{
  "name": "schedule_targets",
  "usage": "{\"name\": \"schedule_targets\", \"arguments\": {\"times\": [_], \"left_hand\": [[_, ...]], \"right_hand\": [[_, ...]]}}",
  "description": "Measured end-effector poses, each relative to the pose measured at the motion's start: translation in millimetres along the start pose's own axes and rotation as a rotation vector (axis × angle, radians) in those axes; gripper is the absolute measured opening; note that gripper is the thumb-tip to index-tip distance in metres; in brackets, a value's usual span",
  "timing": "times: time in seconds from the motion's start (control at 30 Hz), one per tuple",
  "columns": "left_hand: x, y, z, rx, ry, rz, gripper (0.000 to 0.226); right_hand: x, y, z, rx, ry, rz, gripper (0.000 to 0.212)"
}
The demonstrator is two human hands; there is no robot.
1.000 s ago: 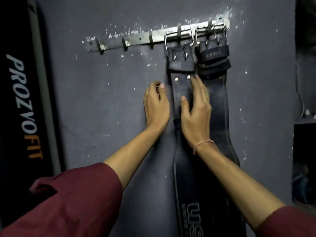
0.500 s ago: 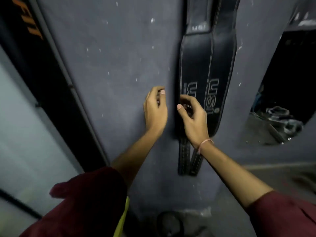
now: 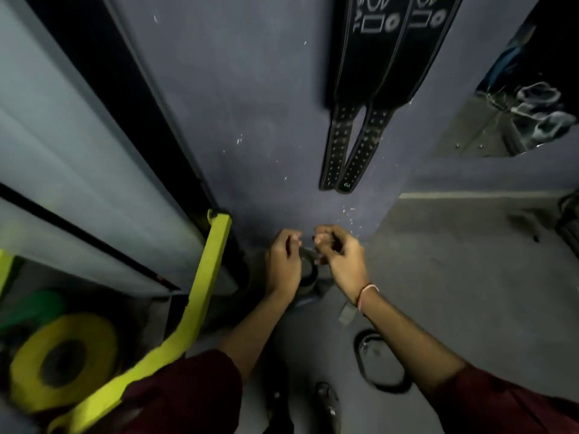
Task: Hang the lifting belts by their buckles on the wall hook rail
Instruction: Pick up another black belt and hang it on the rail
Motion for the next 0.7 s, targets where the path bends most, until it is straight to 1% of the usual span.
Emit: {"name": "schedule_targets", "arguments": {"times": [0.13,0.17,0.23,0.3,0.43,0.57,0.63,0.7], "left_hand": [[-14.4,-78.7,-38.1,0.149,0.022,0.031,0.016],[-16.8,-94.3,-46.2,0.169,0.029,0.039,0.015],[-22.0,-127.3,-59.6,0.210,0.032,0.038,0.014],[-30.0,-164.7,-64.6,0.258,0.007,0.031,0.014],[-47.6,-258.1,-55.4,0.384,-0.038,0.036,0.016],[-55.7,-376.8,-34.5,0.492,0.010,-0.016,0.017],[-58.2,-450.2,-26.8,0.562,0.044,-0.041,0.019],[-59.1,-533.0,-24.4,0.658,0.094,-0.111,0.022]], "right_hand": [[-29.0,89.1,-19.1,-0.172,-0.135,0.075,0.026],[-37.8,111.8,-24.1,-0.222,-0.166,0.103,0.025],[-51.5,155.9,-32.0,-0.297,-0.206,0.099,0.018],[-62.8,198.9,-31.4,-0.343,-0.204,0.072,0.016],[-95.8,284.5,-11.2,-0.436,-0.256,0.031,0.009],[-144.7,380.1,36.2,-0.482,-0.315,-0.027,0.010],[-182.9,438.6,68.0,-0.491,-0.394,-0.064,0.012],[-226.2,502.0,100.9,-0.459,-0.513,-0.175,0.013]]}}
Point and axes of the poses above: each hand's wrist, its own z-axis towards the middle knuckle, its own x-axis out of the back of the hand, y = z × x, the point moved 10 cm from there along z, towards the middle knuckle, and after that the axes turned 13 degrees about -y, right-handed, at the moved point
